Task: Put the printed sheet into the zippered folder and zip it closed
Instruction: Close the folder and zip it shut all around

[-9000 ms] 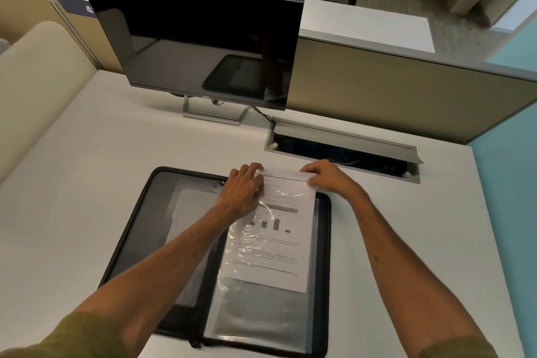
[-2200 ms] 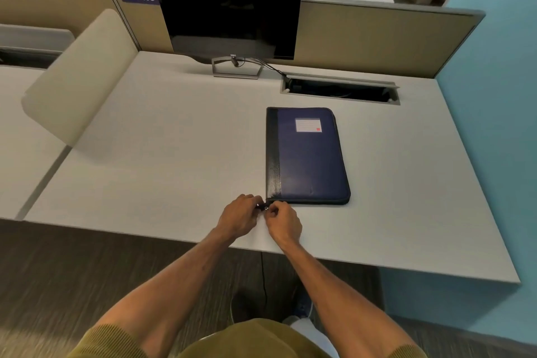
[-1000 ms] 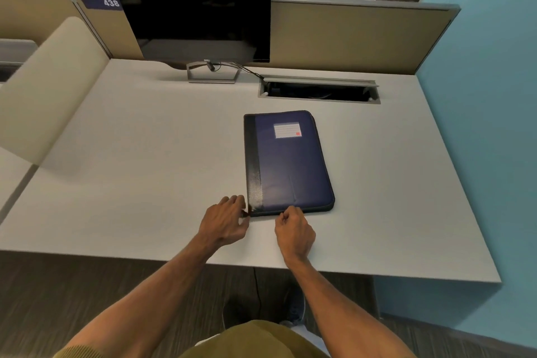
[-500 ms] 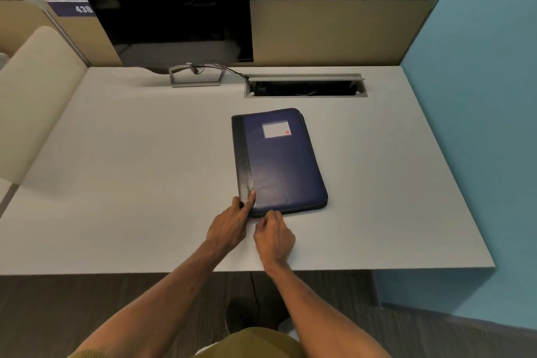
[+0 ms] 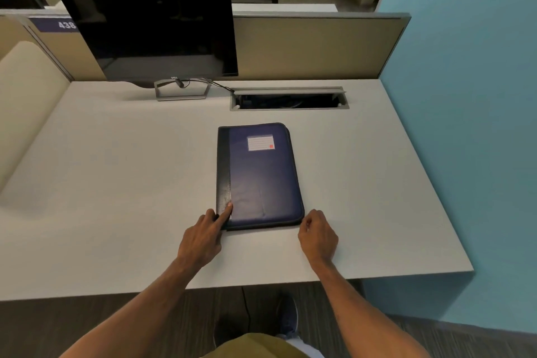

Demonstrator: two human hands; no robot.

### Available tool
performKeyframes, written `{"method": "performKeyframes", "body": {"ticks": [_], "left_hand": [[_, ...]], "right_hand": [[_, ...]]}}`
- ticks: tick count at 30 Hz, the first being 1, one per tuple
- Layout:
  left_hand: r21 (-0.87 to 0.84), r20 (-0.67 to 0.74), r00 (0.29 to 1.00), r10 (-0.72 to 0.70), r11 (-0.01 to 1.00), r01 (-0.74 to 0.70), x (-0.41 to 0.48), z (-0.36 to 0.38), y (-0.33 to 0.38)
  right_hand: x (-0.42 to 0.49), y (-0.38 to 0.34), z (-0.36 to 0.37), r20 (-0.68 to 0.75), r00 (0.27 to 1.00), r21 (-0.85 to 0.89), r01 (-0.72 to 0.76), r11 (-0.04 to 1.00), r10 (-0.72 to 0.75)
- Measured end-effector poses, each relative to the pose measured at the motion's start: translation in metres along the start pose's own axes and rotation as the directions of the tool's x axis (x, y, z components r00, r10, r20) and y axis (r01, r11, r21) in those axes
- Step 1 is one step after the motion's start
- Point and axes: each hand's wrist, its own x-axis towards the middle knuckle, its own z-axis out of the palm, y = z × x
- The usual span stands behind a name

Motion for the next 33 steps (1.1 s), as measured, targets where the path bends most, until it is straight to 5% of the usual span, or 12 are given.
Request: {"method": "performKeyframes", "body": {"ticks": [6,16,33], "left_hand": [[0.055,-0.075,0.996,0.045,0.998,-0.041,0.015,0.002,0.015],[0.051,0.107,0.949,0.298,0.951,-0.305,0.089,-0.003,0.153],[0.235,0.273,0.916,0.294,0.903,-0.360,0.094,0.004,0.167]], "right_hand": [[0.025,0.026,-0.004,0.121,0.969,0.075,0.206,0.976,-0.214],[0.054,0.040,-0.015,0.277,0.849,0.131,0.430,0.893,-0.450],[0.099,0.034,-0.002,0.233,0.868,0.126,0.420,0.899,-0.438]]}}
